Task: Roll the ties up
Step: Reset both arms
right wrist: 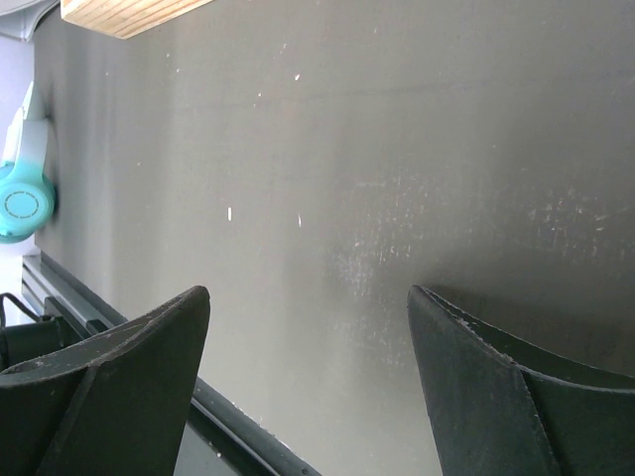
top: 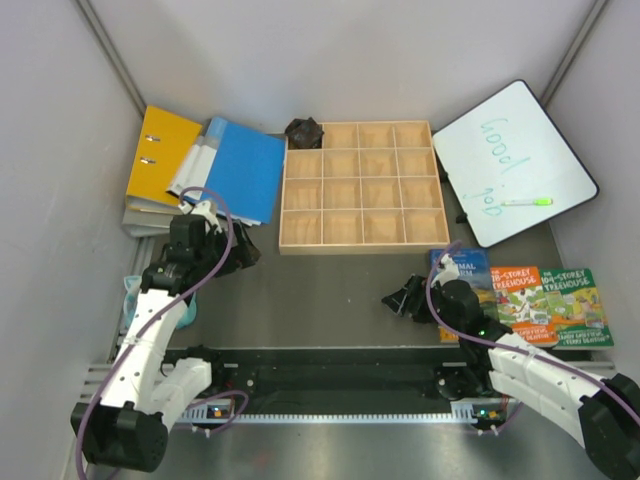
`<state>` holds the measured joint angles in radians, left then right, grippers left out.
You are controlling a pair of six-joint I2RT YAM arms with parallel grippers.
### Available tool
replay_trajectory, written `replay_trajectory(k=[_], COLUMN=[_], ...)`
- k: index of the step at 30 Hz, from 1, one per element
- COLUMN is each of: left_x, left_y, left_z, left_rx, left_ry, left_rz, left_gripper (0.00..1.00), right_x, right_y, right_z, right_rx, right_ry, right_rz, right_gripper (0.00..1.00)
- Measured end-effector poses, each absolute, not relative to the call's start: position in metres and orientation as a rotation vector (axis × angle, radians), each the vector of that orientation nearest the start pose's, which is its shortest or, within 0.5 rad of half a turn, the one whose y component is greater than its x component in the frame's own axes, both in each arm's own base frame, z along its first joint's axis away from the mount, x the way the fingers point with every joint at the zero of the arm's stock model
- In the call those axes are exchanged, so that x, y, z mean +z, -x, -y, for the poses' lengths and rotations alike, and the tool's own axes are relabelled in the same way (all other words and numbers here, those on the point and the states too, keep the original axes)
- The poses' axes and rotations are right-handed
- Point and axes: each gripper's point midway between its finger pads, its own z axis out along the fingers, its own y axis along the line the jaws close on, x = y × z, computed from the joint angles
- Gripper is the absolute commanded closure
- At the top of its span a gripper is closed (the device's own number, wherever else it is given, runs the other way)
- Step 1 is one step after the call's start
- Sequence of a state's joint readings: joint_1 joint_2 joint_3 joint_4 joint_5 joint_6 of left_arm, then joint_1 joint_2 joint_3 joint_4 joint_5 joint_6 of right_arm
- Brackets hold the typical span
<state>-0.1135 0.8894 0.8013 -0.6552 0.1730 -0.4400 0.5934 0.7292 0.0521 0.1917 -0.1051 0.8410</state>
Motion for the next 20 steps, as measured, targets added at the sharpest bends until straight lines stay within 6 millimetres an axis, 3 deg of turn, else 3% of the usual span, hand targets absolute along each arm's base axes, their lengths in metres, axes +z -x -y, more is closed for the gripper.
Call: replay_trajectory(k=[20], left_x=[0.171], left_y=[-0.2472], left_z=[0.0841], left_rx=[-0.531], left_ry=[0.241], left_rz=[-2.311], left_gripper=[0.01], right_x=[0.0436], right_y=[-0.1844], right_z=[-0.1838], right_rx=[0.961], right_ry=[-0.203], right_rz=[-2.198], right_gripper=[0.19])
